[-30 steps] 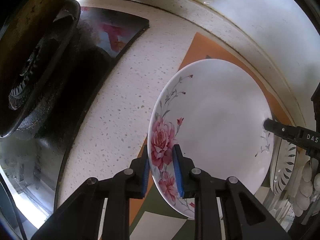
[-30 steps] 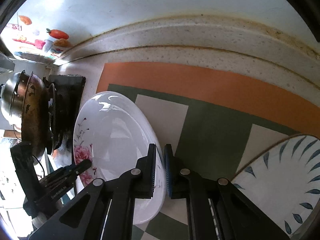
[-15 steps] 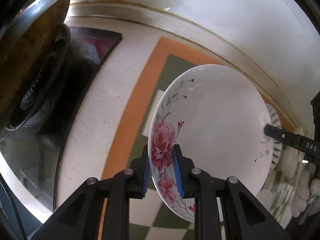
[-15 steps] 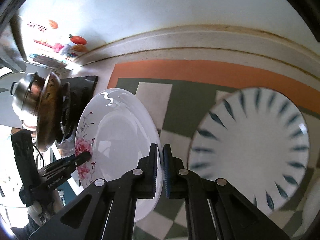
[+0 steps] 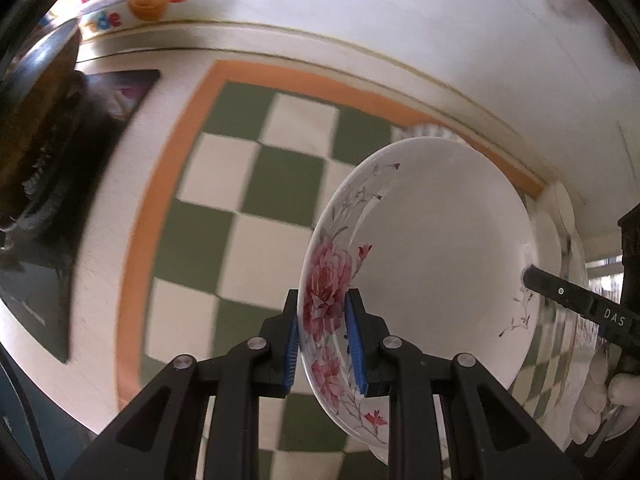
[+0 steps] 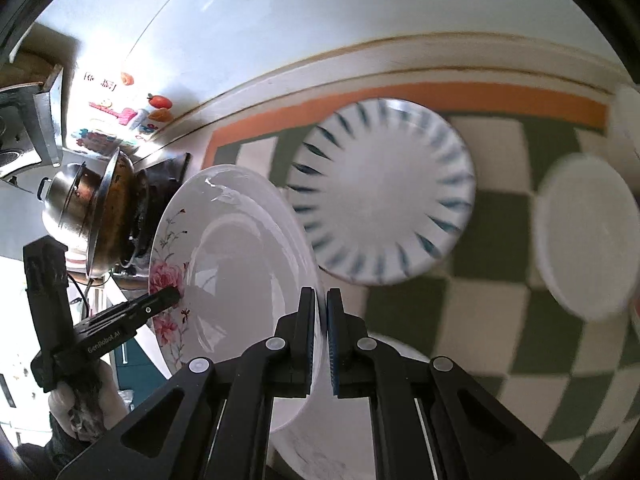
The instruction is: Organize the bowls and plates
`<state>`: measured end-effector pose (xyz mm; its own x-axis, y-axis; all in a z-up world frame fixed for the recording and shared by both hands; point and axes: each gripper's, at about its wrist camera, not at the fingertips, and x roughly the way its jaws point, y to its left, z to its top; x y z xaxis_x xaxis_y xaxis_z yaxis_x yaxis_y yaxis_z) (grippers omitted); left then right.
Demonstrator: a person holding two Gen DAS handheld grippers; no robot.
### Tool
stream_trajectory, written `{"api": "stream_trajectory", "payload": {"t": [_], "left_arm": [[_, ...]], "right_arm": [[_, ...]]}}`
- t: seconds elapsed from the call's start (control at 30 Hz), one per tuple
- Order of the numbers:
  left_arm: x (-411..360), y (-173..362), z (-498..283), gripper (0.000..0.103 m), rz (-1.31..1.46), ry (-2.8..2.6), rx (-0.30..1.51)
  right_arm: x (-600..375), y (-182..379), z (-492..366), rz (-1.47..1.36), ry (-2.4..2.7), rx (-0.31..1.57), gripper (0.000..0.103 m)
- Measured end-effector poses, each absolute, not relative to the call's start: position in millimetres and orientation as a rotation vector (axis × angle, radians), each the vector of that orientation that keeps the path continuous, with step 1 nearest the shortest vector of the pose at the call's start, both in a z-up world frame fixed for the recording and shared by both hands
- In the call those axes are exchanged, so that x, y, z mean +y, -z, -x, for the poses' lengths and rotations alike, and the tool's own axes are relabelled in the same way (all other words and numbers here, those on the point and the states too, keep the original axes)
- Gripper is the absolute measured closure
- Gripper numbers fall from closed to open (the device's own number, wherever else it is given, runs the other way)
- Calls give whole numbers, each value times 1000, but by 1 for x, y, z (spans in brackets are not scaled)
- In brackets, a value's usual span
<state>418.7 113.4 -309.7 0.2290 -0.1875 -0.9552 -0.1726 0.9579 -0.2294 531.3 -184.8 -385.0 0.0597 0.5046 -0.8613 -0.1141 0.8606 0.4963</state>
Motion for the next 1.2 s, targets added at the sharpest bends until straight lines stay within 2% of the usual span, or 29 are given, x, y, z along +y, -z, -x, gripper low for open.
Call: {"api": "stream_trajectory", "payload": {"t": [0.3,0.57,1.07,1.2], "left_arm": [[50,333,-388,84,250,81,1441],[21,351,-369,84,172,74,1514],[3,364,-363,82,108,20,1549],[-5,369,-363,82,91,15,1548]], "right_arm": [[-258,401,-464,-372,-407,1480,95],[-282,433,-426,-398,-386,1541,95],[-279,451,-418,-343,-382,1615,95],[-276,452,-419,-324,-373,1634,92]]}}
